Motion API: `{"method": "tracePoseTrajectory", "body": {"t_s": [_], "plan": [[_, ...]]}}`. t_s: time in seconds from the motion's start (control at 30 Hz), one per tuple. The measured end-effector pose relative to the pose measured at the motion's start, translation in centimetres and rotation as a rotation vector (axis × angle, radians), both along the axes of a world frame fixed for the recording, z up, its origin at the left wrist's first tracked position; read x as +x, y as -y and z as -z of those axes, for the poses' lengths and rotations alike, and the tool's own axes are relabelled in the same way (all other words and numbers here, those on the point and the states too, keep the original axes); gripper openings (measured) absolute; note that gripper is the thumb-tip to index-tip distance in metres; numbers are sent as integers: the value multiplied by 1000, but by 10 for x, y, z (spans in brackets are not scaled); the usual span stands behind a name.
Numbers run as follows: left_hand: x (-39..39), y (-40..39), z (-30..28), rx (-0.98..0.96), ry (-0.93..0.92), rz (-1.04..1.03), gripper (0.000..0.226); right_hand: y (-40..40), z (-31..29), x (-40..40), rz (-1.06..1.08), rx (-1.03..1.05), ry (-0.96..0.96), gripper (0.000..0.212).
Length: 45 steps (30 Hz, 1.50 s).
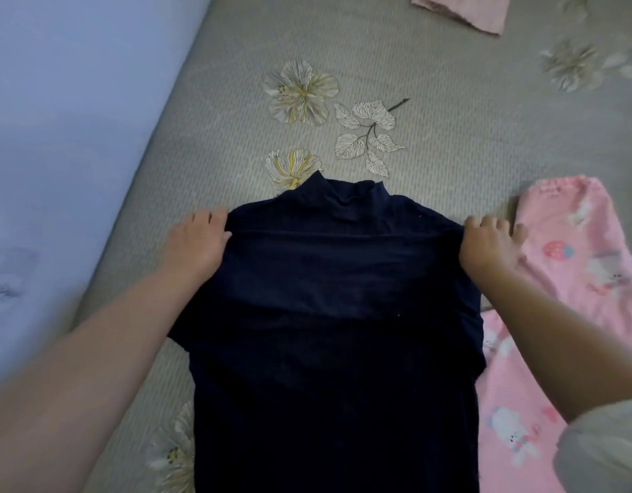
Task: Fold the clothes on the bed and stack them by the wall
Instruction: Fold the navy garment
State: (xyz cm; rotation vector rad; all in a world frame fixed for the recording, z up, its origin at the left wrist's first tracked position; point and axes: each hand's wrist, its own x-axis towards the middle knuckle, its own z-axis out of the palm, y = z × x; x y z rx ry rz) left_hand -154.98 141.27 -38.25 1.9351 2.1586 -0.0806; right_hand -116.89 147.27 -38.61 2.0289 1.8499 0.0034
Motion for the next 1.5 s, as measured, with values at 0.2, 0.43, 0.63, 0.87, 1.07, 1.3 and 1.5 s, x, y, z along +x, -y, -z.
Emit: {"method": "tracePoseTrajectory", "body": {"t_s": [0.2, 0.43, 0.63, 0.87, 1.07, 1.3, 1.5], "plan": [[37, 54, 25, 204, 61, 151, 41, 92, 7, -28, -256, 131, -374, 49], [45, 175, 58, -140, 104, -29, 61, 171, 29, 20, -83, -196, -335, 66], [67, 273, 48, -106, 202, -281, 64, 235, 19, 12, -115, -25, -404, 56], [100, 378, 27, -95, 446, -733, 35, 381, -1, 21, 263, -118, -391, 68], [97, 440, 17, -168, 641, -725, 24, 455, -10, 30, 481, -281, -644, 49], [40, 475, 18, -203, 591, -690, 39, 478, -18, 64, 497, -127, -625, 50], [56, 481, 27, -134, 324, -616, 59, 509, -10, 52, 178, 56, -392, 64]]}}
